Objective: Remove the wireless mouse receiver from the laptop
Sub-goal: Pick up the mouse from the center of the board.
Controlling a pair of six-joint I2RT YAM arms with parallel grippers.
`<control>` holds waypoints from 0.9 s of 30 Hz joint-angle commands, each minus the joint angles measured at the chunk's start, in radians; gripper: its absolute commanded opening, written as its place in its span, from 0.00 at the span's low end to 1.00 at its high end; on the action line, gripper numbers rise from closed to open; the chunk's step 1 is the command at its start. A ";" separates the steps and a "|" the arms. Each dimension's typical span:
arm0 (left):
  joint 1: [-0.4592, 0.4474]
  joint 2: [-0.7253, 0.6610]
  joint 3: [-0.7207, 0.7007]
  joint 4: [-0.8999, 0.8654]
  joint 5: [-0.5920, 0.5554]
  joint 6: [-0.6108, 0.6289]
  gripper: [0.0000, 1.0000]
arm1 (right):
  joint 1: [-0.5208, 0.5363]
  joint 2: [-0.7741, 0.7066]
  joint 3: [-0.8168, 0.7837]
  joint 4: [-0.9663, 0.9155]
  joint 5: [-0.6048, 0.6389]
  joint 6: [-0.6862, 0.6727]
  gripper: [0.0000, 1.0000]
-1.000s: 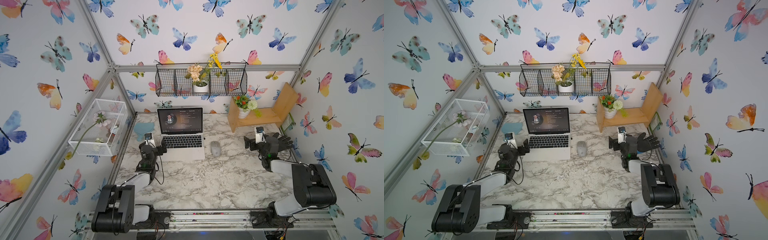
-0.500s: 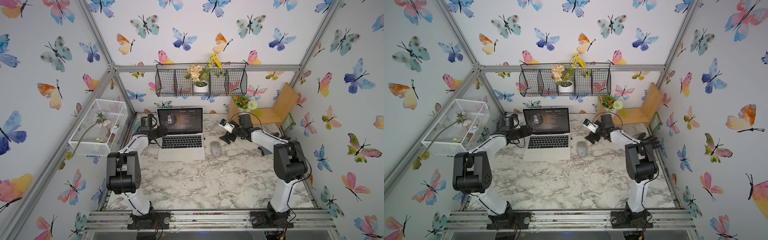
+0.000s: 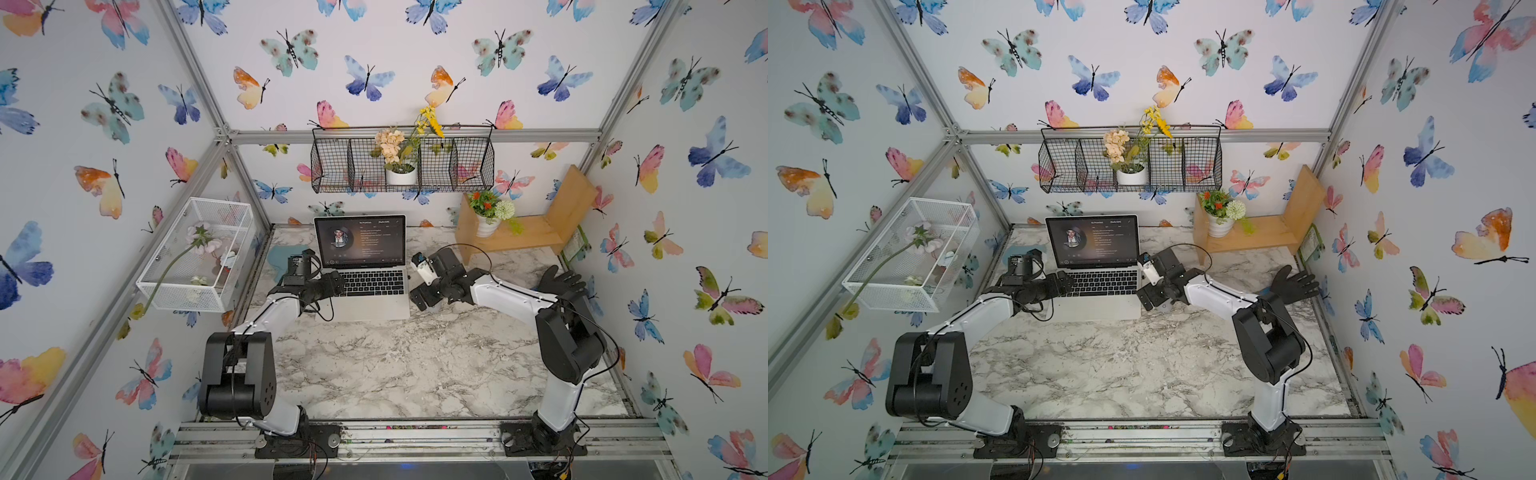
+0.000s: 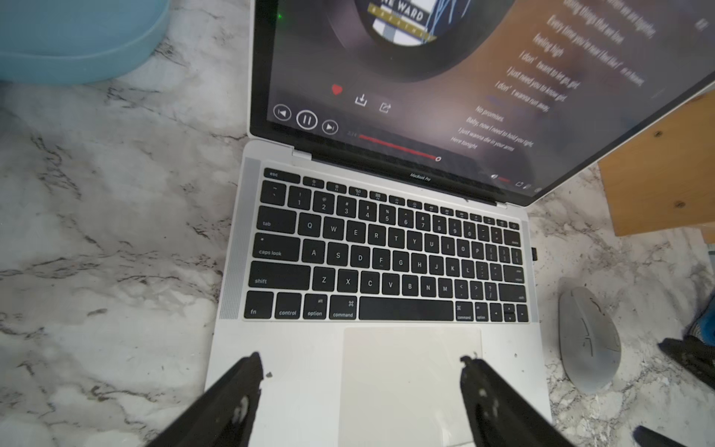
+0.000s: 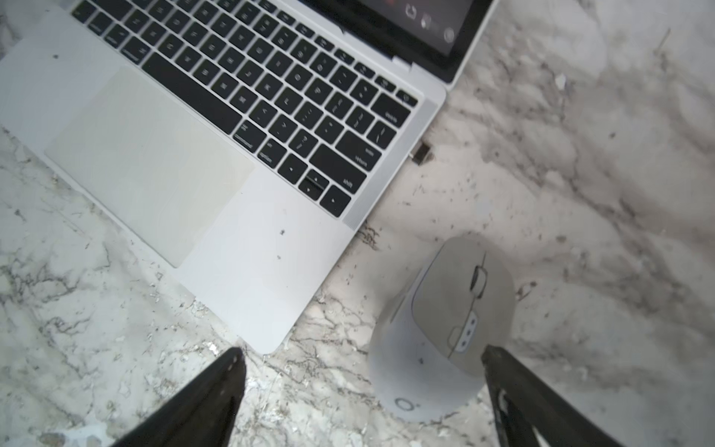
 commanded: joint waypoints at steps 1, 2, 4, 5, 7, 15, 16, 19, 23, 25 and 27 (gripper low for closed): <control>0.003 -0.052 -0.032 0.107 -0.039 -0.038 0.88 | -0.020 0.018 -0.011 0.044 0.171 0.221 0.98; 0.003 -0.058 -0.037 0.114 -0.040 -0.039 0.89 | -0.019 0.029 -0.006 0.049 0.176 0.227 0.98; 0.003 -0.063 -0.040 0.111 -0.042 -0.040 0.89 | -0.014 0.062 0.012 0.034 0.197 0.245 0.98; 0.003 -0.064 -0.041 0.110 -0.043 -0.039 0.89 | -0.010 0.071 0.014 0.030 0.220 0.255 0.98; 0.003 -0.067 -0.051 0.112 -0.045 -0.037 0.89 | -0.006 0.085 -0.007 0.067 0.230 0.256 0.98; 0.003 -0.070 -0.078 0.139 -0.043 -0.052 0.89 | -0.004 0.170 0.039 0.068 0.227 0.271 0.93; 0.003 -0.075 -0.080 0.144 -0.043 -0.052 0.89 | -0.004 0.166 0.039 0.073 0.222 0.270 0.92; 0.003 -0.090 -0.085 0.147 -0.052 -0.047 0.89 | -0.004 0.159 0.037 0.074 0.214 0.268 0.86; 0.002 -0.105 -0.098 0.160 -0.052 -0.044 0.90 | -0.004 0.149 0.031 0.069 0.187 0.268 0.74; 0.001 -0.115 -0.104 0.164 -0.052 -0.038 0.90 | -0.006 0.131 0.022 0.072 0.157 0.261 0.68; -0.003 -0.119 -0.101 0.156 -0.057 -0.020 0.91 | -0.008 0.108 0.015 0.068 0.135 0.239 0.62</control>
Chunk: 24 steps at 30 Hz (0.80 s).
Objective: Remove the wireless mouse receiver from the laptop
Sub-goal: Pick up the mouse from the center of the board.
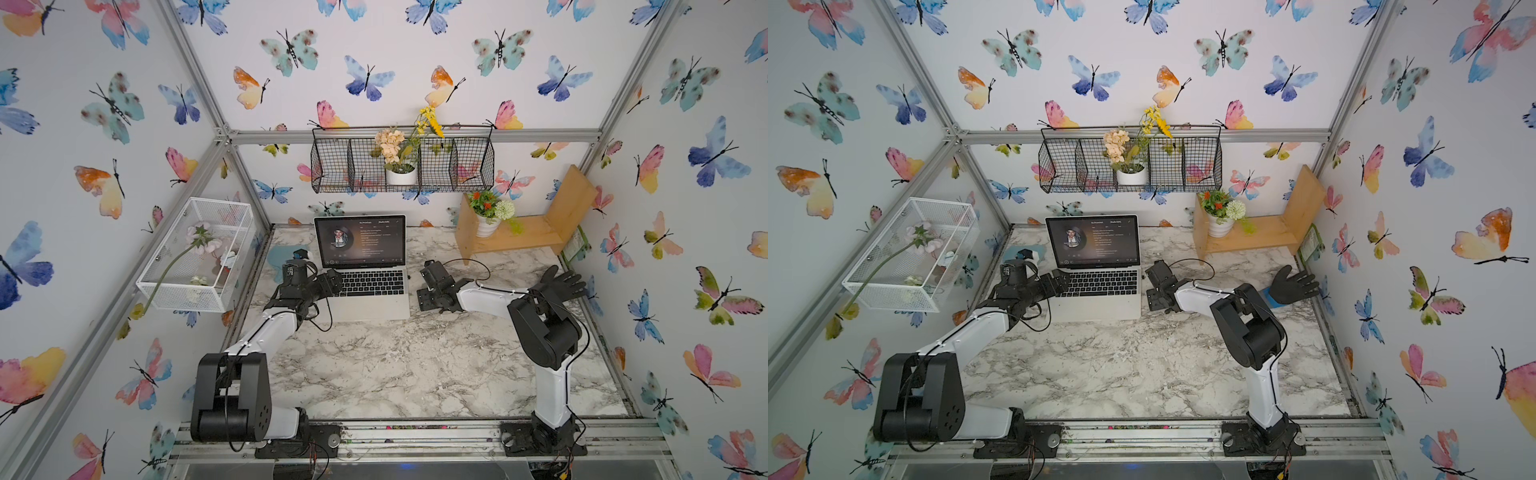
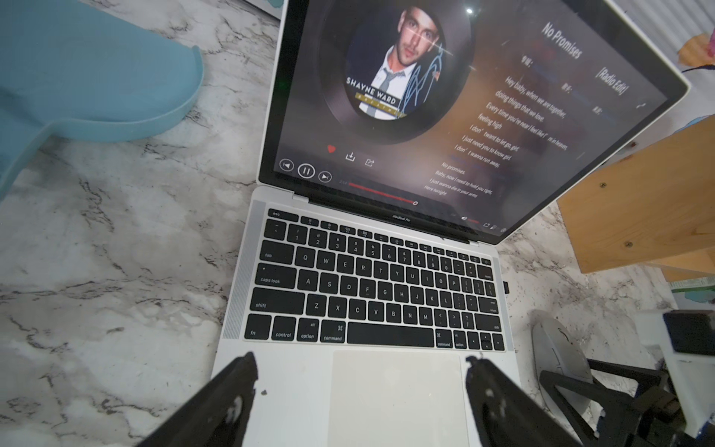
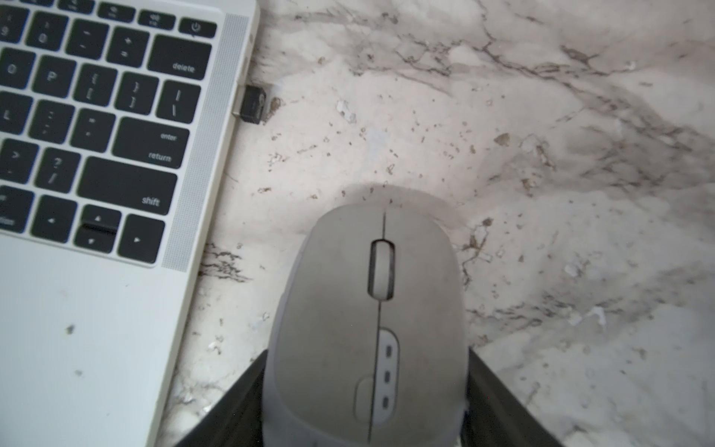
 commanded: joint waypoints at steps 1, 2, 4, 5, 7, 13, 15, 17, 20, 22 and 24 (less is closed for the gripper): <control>-0.005 -0.029 -0.010 0.014 -0.032 0.033 0.91 | -0.003 -0.065 -0.008 -0.003 -0.062 -0.029 0.58; -0.009 -0.033 -0.012 0.017 -0.032 0.044 0.92 | -0.009 -0.079 -0.012 -0.004 -0.082 -0.038 0.56; -0.015 -0.050 -0.027 0.042 -0.019 0.062 0.92 | -0.031 -0.115 -0.031 0.017 -0.159 -0.075 0.54; -0.017 -0.059 -0.039 0.067 -0.001 0.069 0.92 | -0.043 -0.130 -0.035 0.021 -0.211 -0.093 0.54; -0.025 -0.088 -0.080 0.153 0.058 0.085 0.93 | -0.088 -0.155 -0.028 0.003 -0.346 -0.136 0.52; -0.095 -0.214 -0.359 0.761 0.402 0.180 0.93 | -0.221 -0.221 0.073 -0.177 -1.045 -0.365 0.45; -0.141 -0.235 -0.461 1.004 0.468 0.250 0.92 | -0.220 -0.246 0.096 -0.231 -1.204 -0.391 0.45; -0.182 -0.231 -0.515 1.153 0.484 0.331 0.92 | -0.220 -0.275 0.079 -0.223 -1.353 -0.375 0.43; -0.203 -0.192 -0.496 1.180 0.596 0.429 0.92 | -0.217 -0.326 0.038 -0.225 -1.503 -0.381 0.44; -0.205 -0.163 -0.462 1.178 0.662 0.426 0.92 | -0.209 -0.344 0.009 -0.233 -1.584 -0.388 0.46; -0.227 -0.138 -0.430 1.168 0.718 0.452 0.93 | -0.180 -0.341 0.001 -0.275 -1.643 -0.412 0.46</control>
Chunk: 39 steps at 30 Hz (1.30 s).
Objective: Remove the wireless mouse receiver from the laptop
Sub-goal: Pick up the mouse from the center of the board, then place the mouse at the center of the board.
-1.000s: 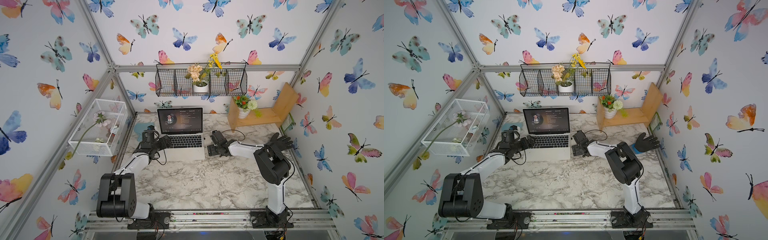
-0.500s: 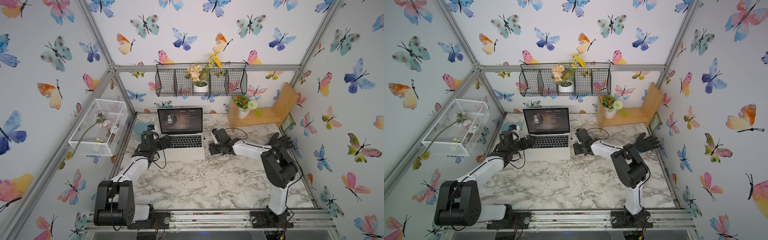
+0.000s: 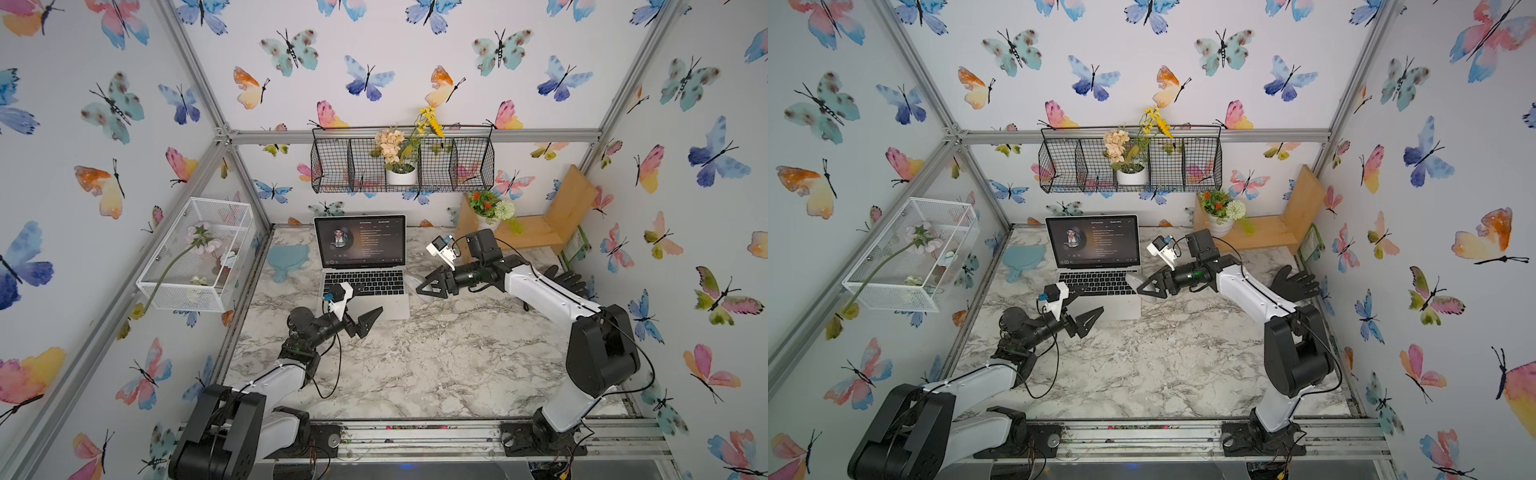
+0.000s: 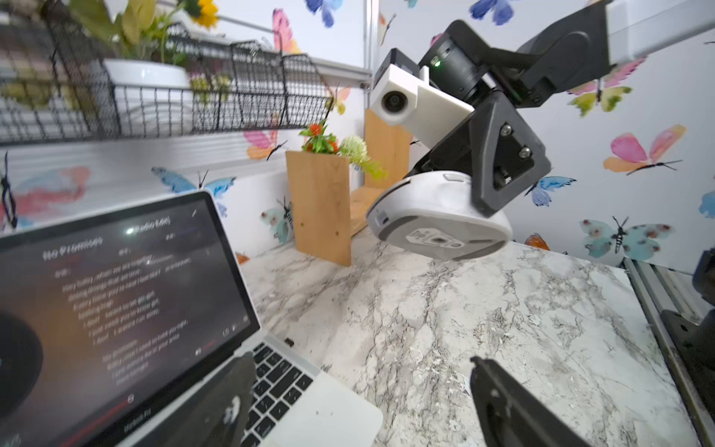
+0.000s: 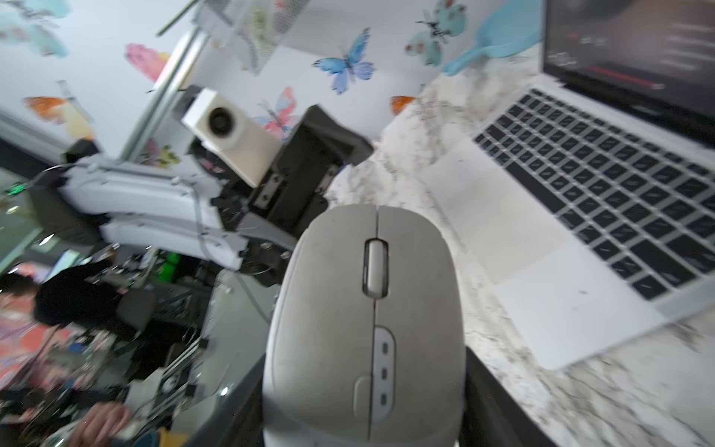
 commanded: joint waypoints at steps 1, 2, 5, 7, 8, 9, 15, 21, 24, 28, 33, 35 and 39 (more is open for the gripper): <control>-0.035 0.036 0.061 0.104 0.187 0.120 0.94 | 0.044 0.007 -0.014 -0.140 -0.252 -0.100 0.46; -0.055 0.031 0.073 0.075 0.180 0.147 0.96 | 0.066 0.022 0.020 -0.240 -0.249 -0.189 0.46; -0.120 -0.010 0.098 -0.043 0.172 0.246 0.97 | 0.094 0.092 0.115 -0.570 -0.265 -0.491 0.47; -0.165 -0.045 0.124 -0.138 0.183 0.296 0.96 | 0.094 0.156 0.179 -0.802 -0.307 -0.710 0.45; -0.189 -0.063 0.136 -0.182 0.184 0.315 0.95 | 0.094 0.182 0.206 -0.878 -0.328 -0.786 0.44; -0.212 -0.081 0.142 -0.216 0.185 0.334 0.94 | 0.096 0.200 0.228 -0.924 -0.349 -0.832 0.43; -0.309 -0.101 0.146 -0.330 0.175 0.404 0.87 | 0.111 0.232 0.264 -0.988 -0.358 -0.892 0.43; -0.340 -0.051 0.178 -0.393 0.181 0.414 0.73 | 0.113 0.200 0.257 -0.988 -0.366 -0.891 0.43; -0.340 -0.046 0.179 -0.387 0.182 0.413 0.64 | 0.113 0.175 0.232 -0.944 -0.357 -0.849 0.45; -0.340 -0.046 0.214 -0.421 0.192 0.399 0.45 | 0.113 0.188 0.225 -0.937 -0.353 -0.846 0.44; -0.342 -0.062 0.211 -0.438 0.182 0.400 0.35 | 0.112 0.219 0.258 -0.988 -0.350 -0.895 0.45; -0.342 -0.063 0.212 -0.441 0.177 0.402 0.33 | 0.111 0.218 0.254 -0.988 -0.343 -0.894 0.46; -0.342 -0.072 0.223 -0.464 0.172 0.406 0.20 | 0.106 0.201 0.261 -0.972 -0.336 -0.863 0.55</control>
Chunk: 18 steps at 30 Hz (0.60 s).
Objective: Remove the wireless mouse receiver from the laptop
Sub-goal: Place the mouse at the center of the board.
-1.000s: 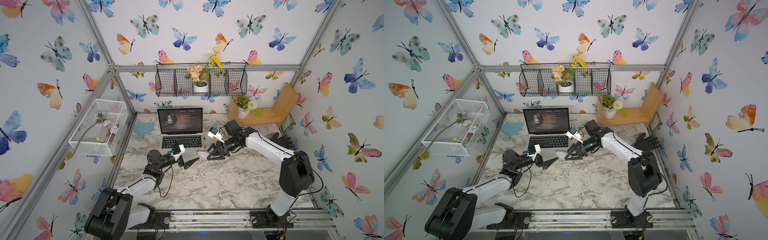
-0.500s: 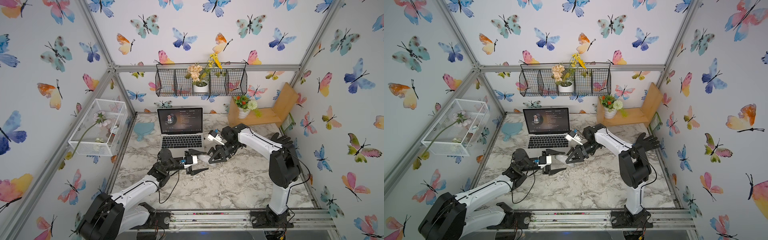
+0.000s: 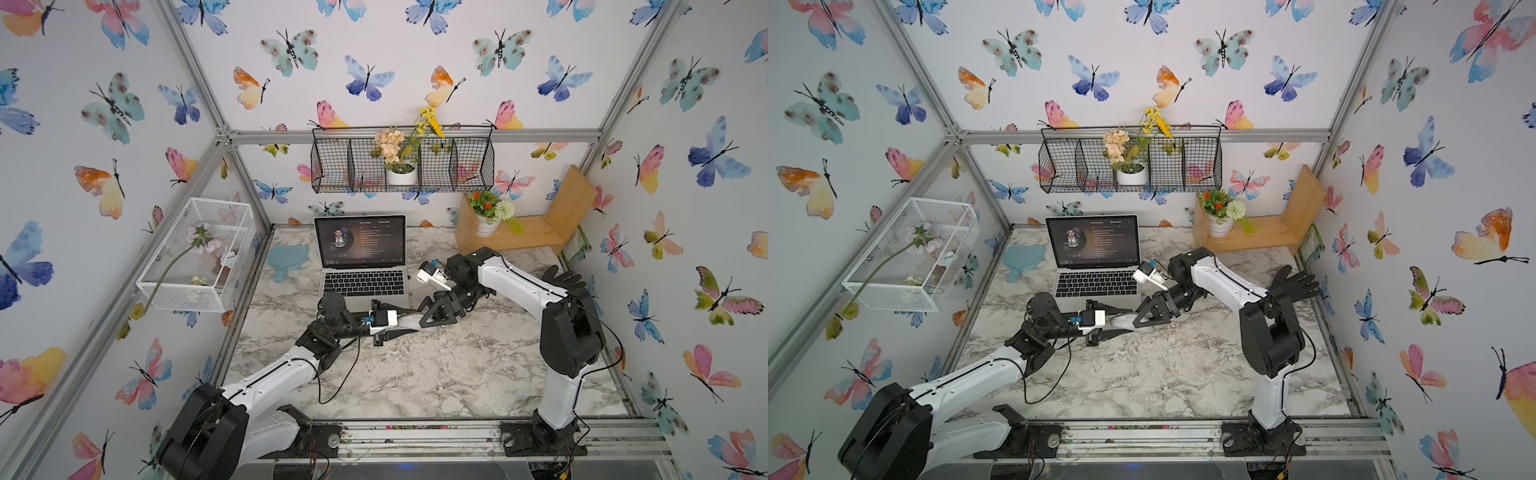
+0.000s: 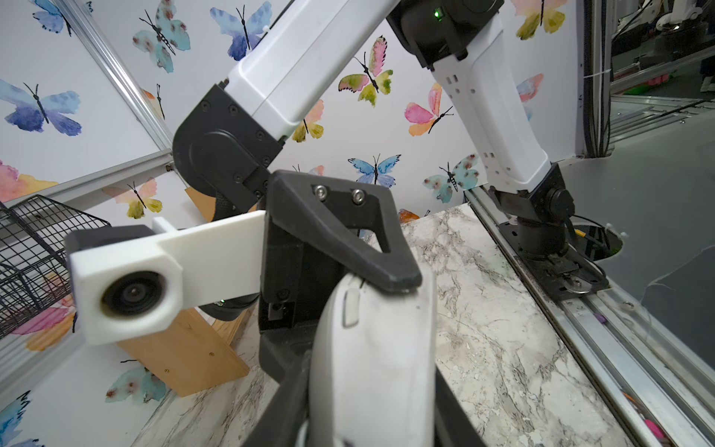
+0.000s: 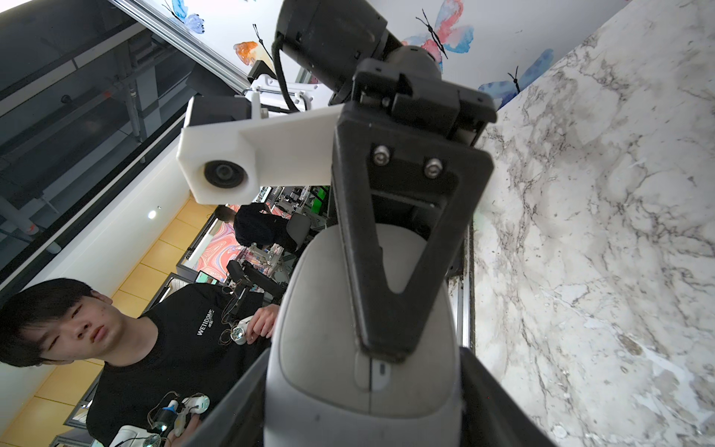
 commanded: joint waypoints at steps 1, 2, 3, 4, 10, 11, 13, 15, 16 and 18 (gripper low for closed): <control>-0.011 -0.016 0.015 -0.069 0.006 -0.029 0.17 | -0.007 -0.027 0.034 0.037 -0.033 -0.002 0.56; -0.011 -0.022 0.018 -0.072 -0.002 -0.038 0.15 | -0.016 -0.036 0.037 0.056 -0.019 0.026 0.58; -0.011 -0.027 0.023 -0.078 -0.014 -0.049 0.14 | -0.030 -0.048 0.038 0.079 -0.004 0.053 0.59; -0.011 -0.029 0.030 -0.087 -0.029 -0.075 0.12 | -0.050 -0.061 0.036 0.108 0.020 0.090 0.58; 0.000 -0.049 0.092 -0.224 -0.050 -0.200 0.03 | -0.221 -0.273 -0.153 0.685 0.362 0.629 0.74; 0.004 -0.070 0.055 -0.177 -0.067 -0.233 0.02 | -0.241 -0.311 -0.166 0.740 0.425 0.641 0.79; 0.013 -0.122 -0.015 -0.093 -0.099 -0.283 0.02 | -0.274 -0.333 -0.159 0.828 0.440 0.682 0.83; 0.020 -0.170 -0.060 -0.067 -0.132 -0.307 0.01 | -0.284 -0.289 -0.092 0.830 0.444 0.698 0.84; 0.025 -0.188 -0.067 -0.077 -0.147 -0.323 0.00 | -0.284 -0.260 -0.051 0.808 0.468 0.685 0.83; 0.044 -0.227 -0.068 -0.127 -0.199 -0.384 0.00 | -0.283 -0.213 0.033 0.750 0.588 0.608 0.83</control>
